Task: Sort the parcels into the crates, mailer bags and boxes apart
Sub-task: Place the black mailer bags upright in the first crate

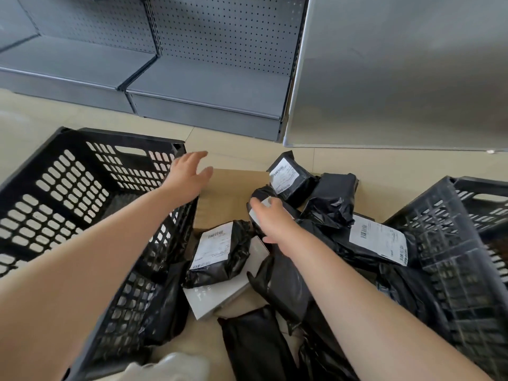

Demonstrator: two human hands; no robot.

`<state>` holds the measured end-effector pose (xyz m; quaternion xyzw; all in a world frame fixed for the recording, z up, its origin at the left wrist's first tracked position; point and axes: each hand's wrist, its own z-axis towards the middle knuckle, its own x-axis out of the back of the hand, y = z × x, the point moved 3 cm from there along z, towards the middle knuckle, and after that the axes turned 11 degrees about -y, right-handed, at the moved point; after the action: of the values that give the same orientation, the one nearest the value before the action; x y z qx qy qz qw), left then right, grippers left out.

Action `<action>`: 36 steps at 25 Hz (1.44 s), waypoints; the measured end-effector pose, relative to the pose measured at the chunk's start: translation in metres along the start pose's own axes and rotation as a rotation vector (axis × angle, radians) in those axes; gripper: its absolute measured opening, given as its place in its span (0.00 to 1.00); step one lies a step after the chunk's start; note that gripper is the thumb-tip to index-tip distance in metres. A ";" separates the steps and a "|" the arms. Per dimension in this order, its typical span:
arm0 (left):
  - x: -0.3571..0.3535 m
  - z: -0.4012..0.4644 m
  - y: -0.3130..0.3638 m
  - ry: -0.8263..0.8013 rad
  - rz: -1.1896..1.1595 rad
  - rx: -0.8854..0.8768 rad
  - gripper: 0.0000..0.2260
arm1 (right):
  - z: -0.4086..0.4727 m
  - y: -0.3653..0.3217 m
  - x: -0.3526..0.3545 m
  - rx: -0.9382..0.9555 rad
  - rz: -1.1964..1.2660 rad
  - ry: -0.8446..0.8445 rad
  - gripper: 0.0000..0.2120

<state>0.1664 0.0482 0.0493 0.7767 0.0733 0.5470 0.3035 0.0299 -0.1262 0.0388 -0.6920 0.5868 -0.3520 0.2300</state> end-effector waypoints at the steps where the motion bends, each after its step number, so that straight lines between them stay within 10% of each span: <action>1: -0.009 0.001 0.003 -0.036 -0.026 0.056 0.24 | 0.002 0.004 0.010 -0.027 0.034 0.015 0.32; 10: -0.111 -0.033 -0.028 -0.431 0.067 0.406 0.19 | -0.003 0.046 0.037 -0.122 -0.114 -0.098 0.32; 21: -0.139 -0.052 -0.072 -0.443 -0.064 0.689 0.22 | -0.001 0.077 0.060 -0.225 -0.100 -0.204 0.16; 30: -0.136 -0.052 -0.078 -0.290 -0.489 0.769 0.10 | 0.008 0.077 0.067 -0.175 -0.162 -0.128 0.25; 36: -0.121 -0.049 -0.047 -0.102 -0.756 0.542 0.15 | 0.006 0.063 0.055 -0.066 -0.240 -0.077 0.07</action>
<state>0.0854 0.0514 -0.0629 0.7727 0.4764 0.3203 0.2710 -0.0034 -0.1933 0.0008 -0.7774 0.5018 -0.3305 0.1857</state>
